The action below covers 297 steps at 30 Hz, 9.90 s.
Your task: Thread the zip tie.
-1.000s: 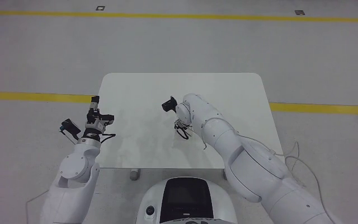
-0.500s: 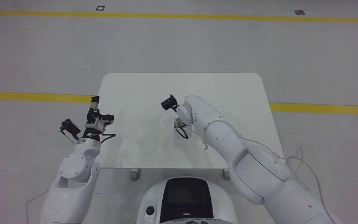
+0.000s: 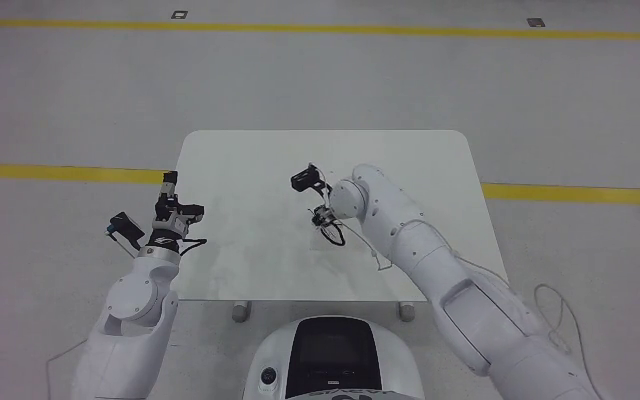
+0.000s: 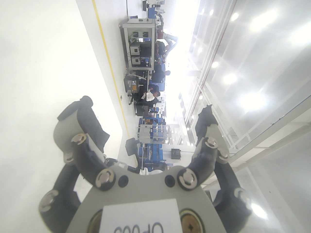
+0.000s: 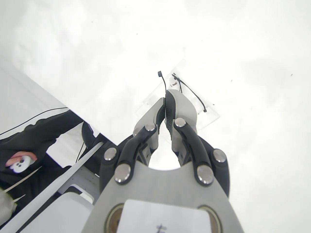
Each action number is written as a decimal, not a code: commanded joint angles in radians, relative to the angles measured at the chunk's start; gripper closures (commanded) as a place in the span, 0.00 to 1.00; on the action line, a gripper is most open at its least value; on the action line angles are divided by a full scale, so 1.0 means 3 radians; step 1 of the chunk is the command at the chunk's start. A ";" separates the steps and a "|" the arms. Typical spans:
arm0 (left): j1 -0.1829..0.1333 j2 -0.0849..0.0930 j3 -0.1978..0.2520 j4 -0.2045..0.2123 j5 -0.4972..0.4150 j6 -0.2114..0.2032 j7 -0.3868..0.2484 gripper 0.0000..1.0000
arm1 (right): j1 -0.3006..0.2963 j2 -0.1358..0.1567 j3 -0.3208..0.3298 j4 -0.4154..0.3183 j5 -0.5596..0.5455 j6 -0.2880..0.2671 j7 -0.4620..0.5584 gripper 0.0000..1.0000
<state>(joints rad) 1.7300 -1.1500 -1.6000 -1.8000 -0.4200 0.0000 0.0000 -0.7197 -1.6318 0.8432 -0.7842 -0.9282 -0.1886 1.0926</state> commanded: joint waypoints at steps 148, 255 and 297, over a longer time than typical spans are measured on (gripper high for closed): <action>0.0219 0.0072 0.0535 -0.0209 0.4193 -0.1133 0.0189 0.00 | -0.0947 0.0461 0.1203 -0.0762 0.3844 0.0638 -0.1205 1.00; -0.0979 0.1163 0.2017 -0.0042 0.6633 0.0099 0.0085 0.00 | -0.0948 0.0494 0.0697 -0.1432 0.3869 0.1762 -0.1992 1.00; -0.2300 0.1512 0.3438 0.0470 0.6633 0.0491 0.0284 0.00 | -0.0978 0.0473 0.0586 -0.1362 0.4123 0.1756 -0.2137 1.00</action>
<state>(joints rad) 1.0494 -0.6961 -0.5720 -1.6634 1.5700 0.1581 0.0915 -1.0106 -1.4897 1.0202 -1.1890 0.3104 0.3338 0.4567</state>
